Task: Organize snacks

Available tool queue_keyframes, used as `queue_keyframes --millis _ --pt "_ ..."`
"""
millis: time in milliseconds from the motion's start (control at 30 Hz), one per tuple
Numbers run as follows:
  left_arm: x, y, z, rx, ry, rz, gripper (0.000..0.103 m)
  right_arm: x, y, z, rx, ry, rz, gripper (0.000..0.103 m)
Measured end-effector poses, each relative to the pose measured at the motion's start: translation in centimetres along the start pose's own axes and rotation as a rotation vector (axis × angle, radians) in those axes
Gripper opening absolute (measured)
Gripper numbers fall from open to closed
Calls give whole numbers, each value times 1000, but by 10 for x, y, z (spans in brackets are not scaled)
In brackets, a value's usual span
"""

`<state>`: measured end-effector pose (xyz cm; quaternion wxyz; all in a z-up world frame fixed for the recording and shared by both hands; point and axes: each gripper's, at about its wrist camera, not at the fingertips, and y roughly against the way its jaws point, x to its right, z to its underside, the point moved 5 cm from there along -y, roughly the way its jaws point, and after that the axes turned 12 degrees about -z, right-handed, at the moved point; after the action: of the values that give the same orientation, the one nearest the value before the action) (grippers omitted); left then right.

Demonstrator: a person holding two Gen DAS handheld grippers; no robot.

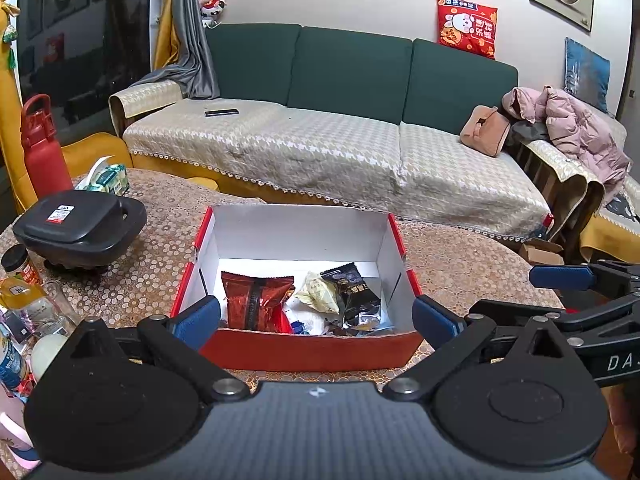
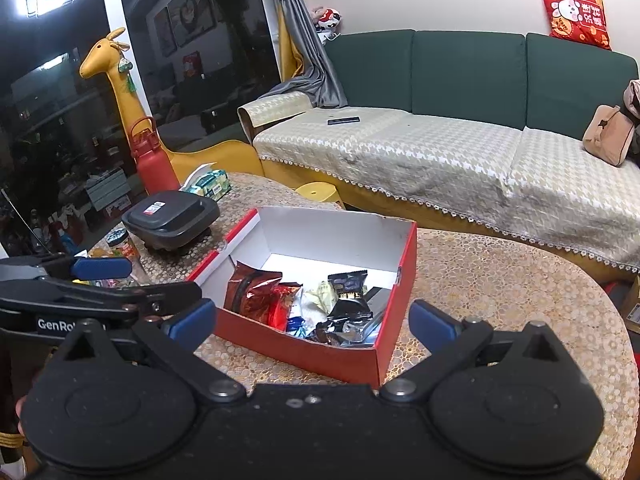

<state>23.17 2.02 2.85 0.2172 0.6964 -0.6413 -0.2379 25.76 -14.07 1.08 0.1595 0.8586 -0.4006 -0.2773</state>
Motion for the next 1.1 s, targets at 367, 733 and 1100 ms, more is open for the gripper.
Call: queue_keyframes --millis 367,733,1100 --pt "1 6 3 3 -19 -7 103 -2 5 5 -3 -6 -8 103" --pt "6 11 5 6 -33 -23 103 -3 8 10 -4 -13 -8 103" --pt "7 11 6 2 -33 -22 103 -2 11 11 -5 -18 -8 103"
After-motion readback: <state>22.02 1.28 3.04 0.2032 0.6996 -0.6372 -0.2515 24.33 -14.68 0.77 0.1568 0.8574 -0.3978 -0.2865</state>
